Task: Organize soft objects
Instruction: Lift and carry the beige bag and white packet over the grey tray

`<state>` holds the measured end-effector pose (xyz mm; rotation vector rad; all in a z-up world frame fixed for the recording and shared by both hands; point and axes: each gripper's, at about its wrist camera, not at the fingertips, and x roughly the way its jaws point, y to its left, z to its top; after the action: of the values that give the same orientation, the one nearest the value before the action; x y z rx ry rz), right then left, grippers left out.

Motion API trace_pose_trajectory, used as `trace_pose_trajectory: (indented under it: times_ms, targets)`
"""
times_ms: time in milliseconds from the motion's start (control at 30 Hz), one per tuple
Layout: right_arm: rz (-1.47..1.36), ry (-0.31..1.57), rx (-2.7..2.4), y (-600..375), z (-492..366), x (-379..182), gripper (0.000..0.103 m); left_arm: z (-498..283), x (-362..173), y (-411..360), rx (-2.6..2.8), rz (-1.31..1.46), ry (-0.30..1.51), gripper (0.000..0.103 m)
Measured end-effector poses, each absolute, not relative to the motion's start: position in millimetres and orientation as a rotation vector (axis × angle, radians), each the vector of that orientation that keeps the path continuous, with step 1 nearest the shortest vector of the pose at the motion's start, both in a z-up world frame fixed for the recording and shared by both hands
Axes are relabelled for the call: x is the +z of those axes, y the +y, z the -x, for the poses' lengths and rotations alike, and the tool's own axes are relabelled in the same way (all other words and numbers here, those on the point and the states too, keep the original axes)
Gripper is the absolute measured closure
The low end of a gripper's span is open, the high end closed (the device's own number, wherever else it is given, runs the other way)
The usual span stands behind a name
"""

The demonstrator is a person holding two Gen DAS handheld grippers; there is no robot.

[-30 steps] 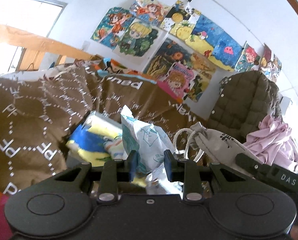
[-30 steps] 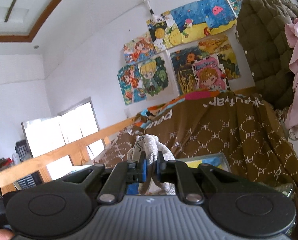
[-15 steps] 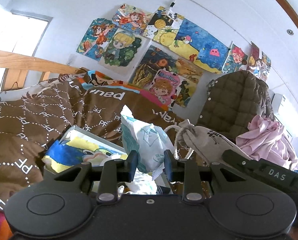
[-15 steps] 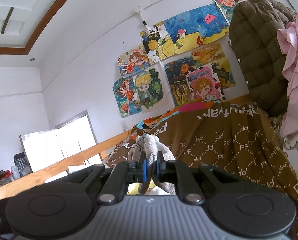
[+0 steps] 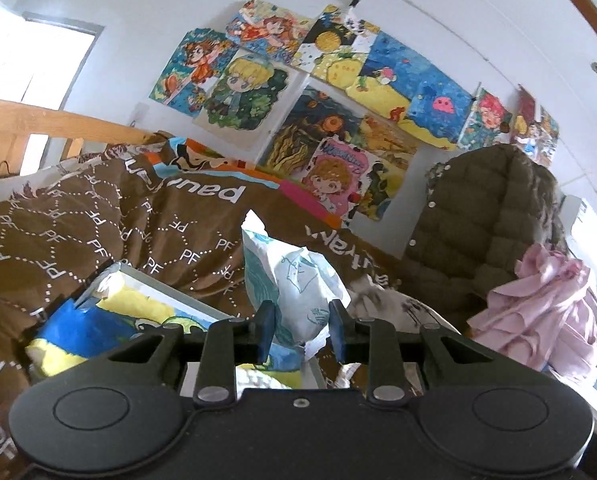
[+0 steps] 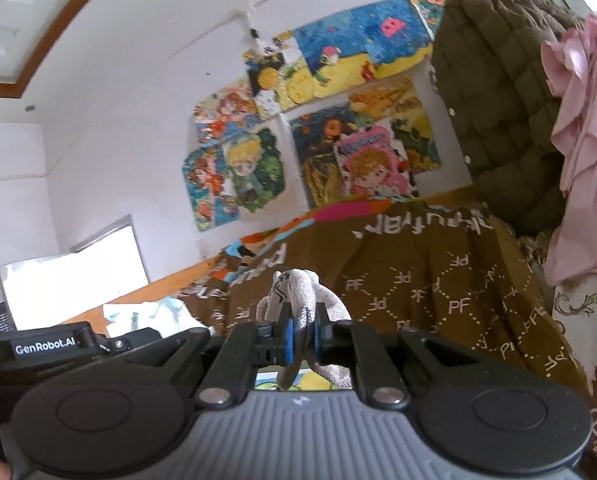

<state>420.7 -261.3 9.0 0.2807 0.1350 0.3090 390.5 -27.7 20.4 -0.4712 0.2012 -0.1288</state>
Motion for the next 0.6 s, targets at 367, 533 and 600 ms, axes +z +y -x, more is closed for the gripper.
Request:
trace_pose_trajectory:
  times_ms: [367, 533, 600]
  targets:
    - [-0.223, 0.197, 0.302, -236.5, -495.4, -24.4, 0.093, -485.5, -8.0, -15.7, -0.081, 0.462, 0.293, 0.072]
    - [-0.223, 0.276, 0.284, -230.1, -519.4, -46.3, 0.093, -520.8, -27.2, -13.9, -0.087, 0.455, 0.332, 0.072]
    - [-0.229, 0.304, 0.277, -231.9, -527.1, -54.0, 0.093, -530.5, -34.4, -14.5, -0.084, 0.454, 0.347, 0.072]
